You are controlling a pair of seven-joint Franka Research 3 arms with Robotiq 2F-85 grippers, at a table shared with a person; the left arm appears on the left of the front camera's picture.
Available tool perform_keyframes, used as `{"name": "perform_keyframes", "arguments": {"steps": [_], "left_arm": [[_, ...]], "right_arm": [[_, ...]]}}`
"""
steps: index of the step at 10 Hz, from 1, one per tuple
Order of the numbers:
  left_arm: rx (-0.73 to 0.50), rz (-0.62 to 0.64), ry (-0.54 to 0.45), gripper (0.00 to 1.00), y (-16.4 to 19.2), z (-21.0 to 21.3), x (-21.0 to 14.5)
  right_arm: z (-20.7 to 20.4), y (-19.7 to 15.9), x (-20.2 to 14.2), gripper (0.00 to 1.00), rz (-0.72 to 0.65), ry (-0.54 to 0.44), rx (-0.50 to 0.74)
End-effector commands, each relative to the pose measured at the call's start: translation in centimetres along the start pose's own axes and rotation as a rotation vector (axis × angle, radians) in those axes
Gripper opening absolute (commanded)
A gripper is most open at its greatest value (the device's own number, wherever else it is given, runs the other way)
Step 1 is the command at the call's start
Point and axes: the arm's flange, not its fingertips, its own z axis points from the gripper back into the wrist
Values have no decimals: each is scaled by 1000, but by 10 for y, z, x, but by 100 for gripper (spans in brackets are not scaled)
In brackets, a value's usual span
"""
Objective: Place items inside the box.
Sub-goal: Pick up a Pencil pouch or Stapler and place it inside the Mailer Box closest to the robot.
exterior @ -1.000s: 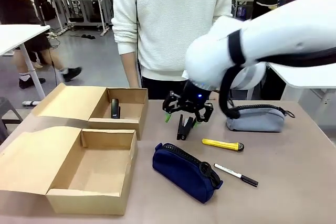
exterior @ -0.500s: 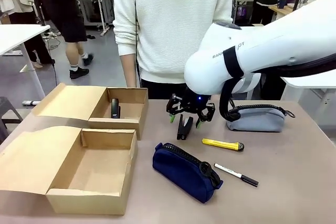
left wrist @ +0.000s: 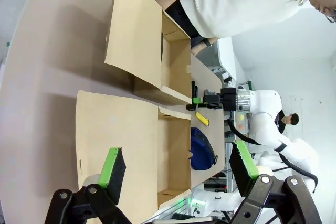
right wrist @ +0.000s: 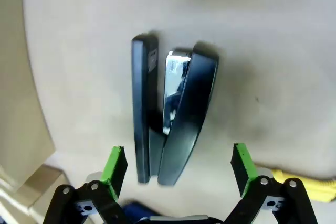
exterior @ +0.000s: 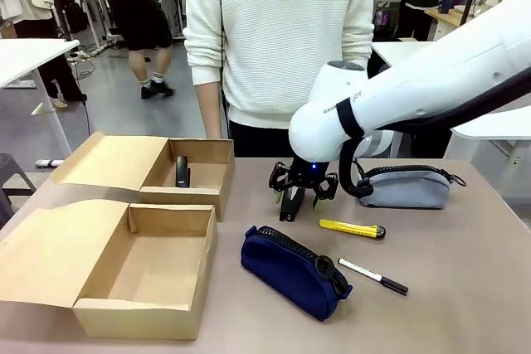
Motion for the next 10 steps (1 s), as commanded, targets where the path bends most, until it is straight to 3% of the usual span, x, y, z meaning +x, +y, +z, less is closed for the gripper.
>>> {"name": "perform_keyframes", "arguments": {"steps": [1,4,5,6,7,9,10], "left_arm": [[-18,-18,-11,100,1,-1,0],[-18,-18,-11,100,1,-1,0],[-18,-18,-11,100,1,-1,0],[-18,-18,-11,100,1,-1,0],[-18,-18,-11,100,1,-1,0],[-18,-18,-11,100,1,-1,0],[-18,-18,-11,100,1,-1,0]], "right_arm": [[-11,16,6,100,-49,-33,-15],[-9,20,3,100,-62,-45,-24],[-12,21,3,52,-71,-73,-57],[-16,24,3,40,-65,-93,-57],[-19,24,4,0,-73,-134,-76],[-19,23,4,0,-77,-165,-81],[-21,22,3,14,-79,-164,-90]]}}
